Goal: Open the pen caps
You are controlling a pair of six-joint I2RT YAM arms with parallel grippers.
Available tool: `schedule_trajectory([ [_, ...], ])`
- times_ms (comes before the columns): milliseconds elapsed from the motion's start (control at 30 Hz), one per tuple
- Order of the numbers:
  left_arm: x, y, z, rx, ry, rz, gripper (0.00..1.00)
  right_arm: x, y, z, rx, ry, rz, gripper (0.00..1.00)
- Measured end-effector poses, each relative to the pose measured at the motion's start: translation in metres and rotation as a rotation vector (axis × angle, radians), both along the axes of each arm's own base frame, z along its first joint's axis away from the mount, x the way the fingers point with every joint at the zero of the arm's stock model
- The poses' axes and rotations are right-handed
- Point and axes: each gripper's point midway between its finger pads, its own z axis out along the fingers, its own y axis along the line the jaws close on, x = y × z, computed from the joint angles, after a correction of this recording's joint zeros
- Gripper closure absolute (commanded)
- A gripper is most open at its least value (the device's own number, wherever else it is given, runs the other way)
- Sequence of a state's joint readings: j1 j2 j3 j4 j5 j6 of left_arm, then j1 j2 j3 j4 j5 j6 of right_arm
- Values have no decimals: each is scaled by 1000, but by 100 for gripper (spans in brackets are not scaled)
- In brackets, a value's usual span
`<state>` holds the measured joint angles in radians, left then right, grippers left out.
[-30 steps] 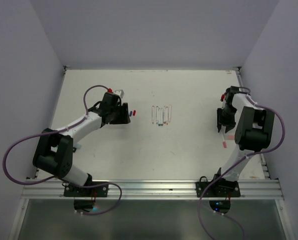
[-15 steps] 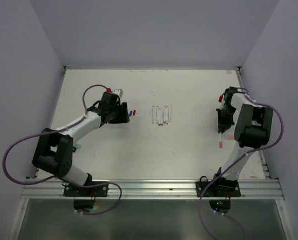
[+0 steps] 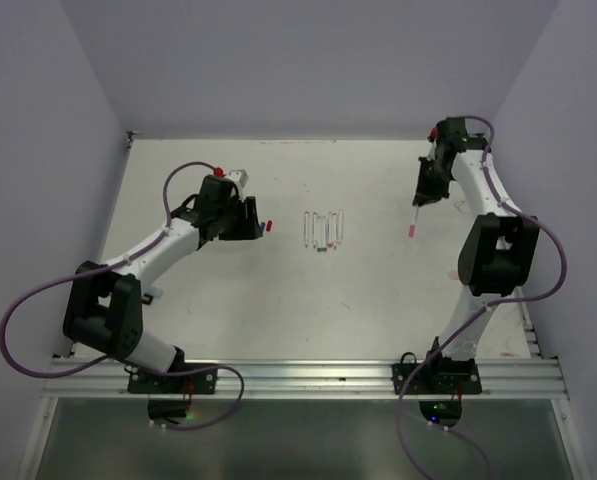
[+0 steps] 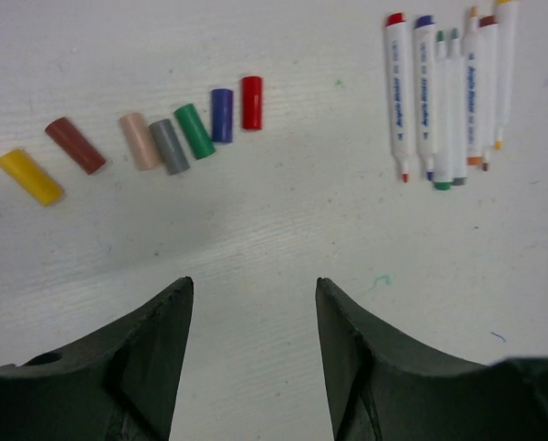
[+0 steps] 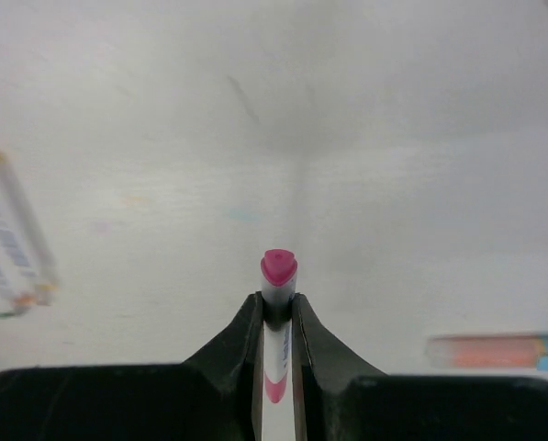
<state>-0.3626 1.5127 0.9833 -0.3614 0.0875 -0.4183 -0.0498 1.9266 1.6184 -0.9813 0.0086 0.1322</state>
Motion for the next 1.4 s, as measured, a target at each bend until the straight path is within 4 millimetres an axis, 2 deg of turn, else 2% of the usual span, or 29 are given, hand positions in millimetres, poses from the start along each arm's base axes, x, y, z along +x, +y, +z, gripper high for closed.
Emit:
schedule_trajectory([
  [67, 3, -10, 17, -55, -30, -40, 44, 38, 30, 42, 111, -155, -20, 100],
  [100, 4, -18, 27, -111, -48, -72, 45, 51, 48, 59, 173, -217, -25, 100],
  [200, 5, -47, 61, -312, -101, -177, 47, 64, 111, 89, 364, -304, -9, 100],
  [267, 5, -64, 83, -436, -136, -251, 47, 62, 166, 98, 494, -311, 33, 100],
  [300, 4, -68, 88, -463, -141, -268, 47, 59, 192, 100, 554, -307, 56, 100],
  [367, -1, -80, 102, -544, -146, -327, 44, 45, 242, 101, 664, -278, 99, 100],
  [433, -5, -88, 110, -603, -142, -372, 40, 30, 280, 101, 750, -244, 132, 100],
  [500, -8, -93, 115, -642, -131, -393, 39, 21, 301, 103, 811, -222, 147, 100],
  [600, -11, -96, 120, -675, -124, -415, 38, 22, 312, 114, 875, -230, 148, 100],
  [800, -16, -98, 122, -695, -108, -435, 39, 31, 314, 129, 944, -265, 138, 100],
  [1200, -13, -102, 108, -701, -56, -419, 43, 11, 322, 124, 997, -212, 137, 100],
  [1333, -15, -106, 109, -705, -48, -426, 48, 9, 328, 132, 1023, -220, 153, 100],
  [1367, -15, -108, 109, -707, -46, -429, 51, 8, 329, 133, 1027, -221, 156, 100],
  [1400, -16, -108, 110, -708, -45, -431, 58, 7, 330, 135, 1032, -224, 159, 100],
])
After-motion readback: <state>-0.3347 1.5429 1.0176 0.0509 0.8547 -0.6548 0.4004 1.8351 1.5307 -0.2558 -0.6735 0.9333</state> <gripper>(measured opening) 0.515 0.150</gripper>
